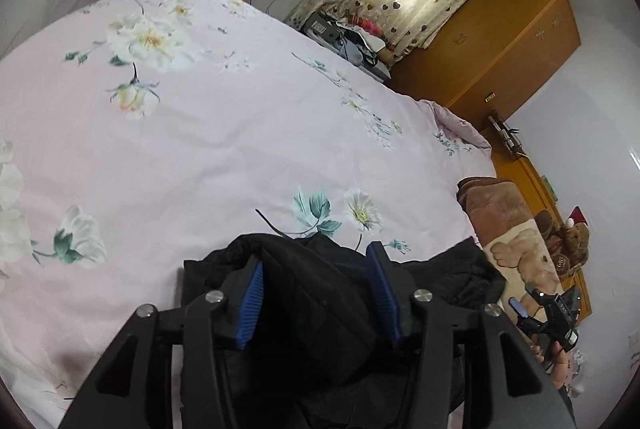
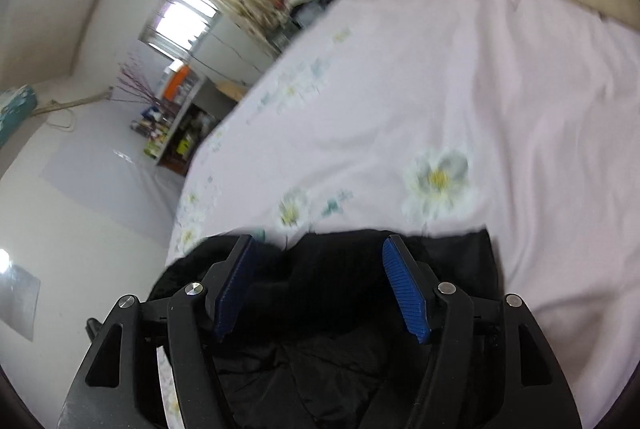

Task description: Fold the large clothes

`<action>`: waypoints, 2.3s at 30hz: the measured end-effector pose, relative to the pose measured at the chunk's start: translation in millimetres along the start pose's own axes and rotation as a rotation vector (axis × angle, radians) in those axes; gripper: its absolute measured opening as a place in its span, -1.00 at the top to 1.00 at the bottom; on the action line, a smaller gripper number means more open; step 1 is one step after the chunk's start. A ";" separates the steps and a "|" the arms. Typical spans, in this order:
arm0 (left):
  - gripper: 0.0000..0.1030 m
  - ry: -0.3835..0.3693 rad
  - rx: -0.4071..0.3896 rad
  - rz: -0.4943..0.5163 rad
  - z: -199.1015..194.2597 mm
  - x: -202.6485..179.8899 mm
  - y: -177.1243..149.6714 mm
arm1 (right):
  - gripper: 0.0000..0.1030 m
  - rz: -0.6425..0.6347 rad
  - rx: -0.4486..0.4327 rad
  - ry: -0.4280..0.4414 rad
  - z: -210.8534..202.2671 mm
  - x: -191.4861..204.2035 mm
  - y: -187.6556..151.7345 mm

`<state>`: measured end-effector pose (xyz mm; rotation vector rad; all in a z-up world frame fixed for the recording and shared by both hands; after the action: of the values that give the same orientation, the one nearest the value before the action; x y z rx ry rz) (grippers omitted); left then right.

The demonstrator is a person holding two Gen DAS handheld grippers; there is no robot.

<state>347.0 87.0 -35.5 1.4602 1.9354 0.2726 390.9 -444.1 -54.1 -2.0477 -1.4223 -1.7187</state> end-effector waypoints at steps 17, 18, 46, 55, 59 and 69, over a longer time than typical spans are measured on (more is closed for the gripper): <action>-0.73 0.171 0.159 0.082 84.9 38.5 -22.1 | -0.28 -0.175 0.196 -0.195 48.6 -56.4 -34.9; -0.72 0.166 0.166 0.101 91.7 34.0 -24.9 | -0.28 -0.174 0.206 -0.198 51.0 -57.9 -35.2; 0.46 0.367 0.005 0.187 150.5 31.6 -27.2 | 0.71 -0.300 0.298 -0.524 117.9 -103.1 -37.4; 0.36 0.403 -0.067 0.213 160.4 34.7 -34.6 | 0.69 -0.356 0.260 -0.564 126.0 -124.0 -48.9; 0.24 0.423 -0.052 0.204 155.0 35.6 -29.4 | 0.65 -0.356 0.243 -0.565 122.2 -122.0 -47.9; 0.18 0.410 -0.155 0.165 65.3 26.5 17.1 | 0.15 -0.391 0.030 -0.479 43.9 -26.5 -12.2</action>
<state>397.7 102.0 -85.1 1.5508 2.0509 0.8351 415.8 -425.7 -96.7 -2.3978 -2.0912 -1.3444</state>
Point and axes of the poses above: each gripper's, at about its wrist camera, not at the fingertips, and z roughly the way its jaws point, x to its left, y to its top, the point moved 10 cm from there along z, roughly the way its jaws point, and after that the axes turned 14 degrees about y, right-handed, at the moved point
